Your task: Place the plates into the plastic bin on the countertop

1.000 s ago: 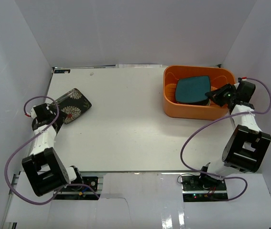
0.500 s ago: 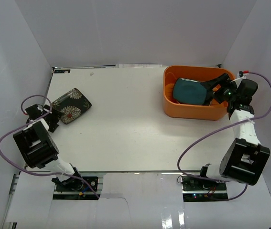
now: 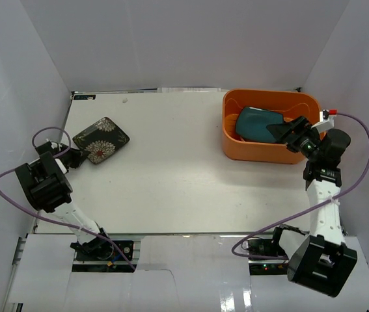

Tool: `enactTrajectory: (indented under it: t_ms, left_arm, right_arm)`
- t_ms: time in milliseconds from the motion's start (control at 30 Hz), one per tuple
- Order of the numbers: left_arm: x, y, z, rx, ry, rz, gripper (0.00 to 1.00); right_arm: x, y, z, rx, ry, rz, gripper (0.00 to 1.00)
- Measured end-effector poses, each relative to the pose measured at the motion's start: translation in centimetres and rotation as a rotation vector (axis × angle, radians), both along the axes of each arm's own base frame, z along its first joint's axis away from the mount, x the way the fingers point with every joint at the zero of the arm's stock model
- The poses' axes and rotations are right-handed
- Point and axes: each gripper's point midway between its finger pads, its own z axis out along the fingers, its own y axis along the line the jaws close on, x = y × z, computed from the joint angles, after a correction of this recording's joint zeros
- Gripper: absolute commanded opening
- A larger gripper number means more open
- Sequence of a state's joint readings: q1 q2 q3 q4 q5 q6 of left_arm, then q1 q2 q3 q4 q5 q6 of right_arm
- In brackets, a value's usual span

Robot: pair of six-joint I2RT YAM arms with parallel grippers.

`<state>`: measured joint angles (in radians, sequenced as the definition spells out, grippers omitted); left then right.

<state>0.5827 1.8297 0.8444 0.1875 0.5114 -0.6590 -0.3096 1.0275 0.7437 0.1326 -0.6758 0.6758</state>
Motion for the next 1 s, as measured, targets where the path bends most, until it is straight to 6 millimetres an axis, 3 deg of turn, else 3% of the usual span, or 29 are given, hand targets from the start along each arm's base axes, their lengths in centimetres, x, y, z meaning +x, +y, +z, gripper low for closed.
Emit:
enactTrajectory:
  t_ms: [100,200,367,400,533,700,867,1000]
  left_arm:
    - [0.4,-0.6,0.8,-0.024,-0.04,-0.013,0.0]
    - [-0.5,-1.8,0.7,-0.058,-0.051,0.011,0.0]
    - [-2.7,-5.6,1.0,-0.151,-0.066,0.019,0.0]
    - [-3.1,-6.6,1.1,-0.172,-0.068,0.015,0.0]
    - [-4.2,-10.1,2.1,-0.231,-0.076,-0.028,0.0]
    - [-4.6,-14.6,7.5,-0.222,-0.198,-0.17,0.0]
    - [-6.4,-19.2,12.8,-0.189,-0.322,-0.353,0.0]
    - [-7.9,-22.4,14.7,-0.176,-0.344,-0.48,0.0]
  right_arm:
    - [-1.7,1.2,1.3,-0.003,-0.055,0.018,0.98]
    - [-3.5,4.1,3.1,-0.011,-0.126,0.091,0.98]
    - [-7.4,13.4,4.3,-0.025,-0.187,0.375,0.95]
    - [-8.6,16.0,4.0,-0.025,-0.177,0.456,0.94]
    - [-10.3,21.5,2.1,-0.073,-0.114,0.592,0.9]
    - [-10.2,26.8,0.1,-0.181,-0.052,0.693,0.9]
    - [-7.3,27.7,-1.4,-0.296,0.002,0.652,0.9]
    - [-5.6,28.1,-1.1,-0.347,0.009,0.633,0.9]
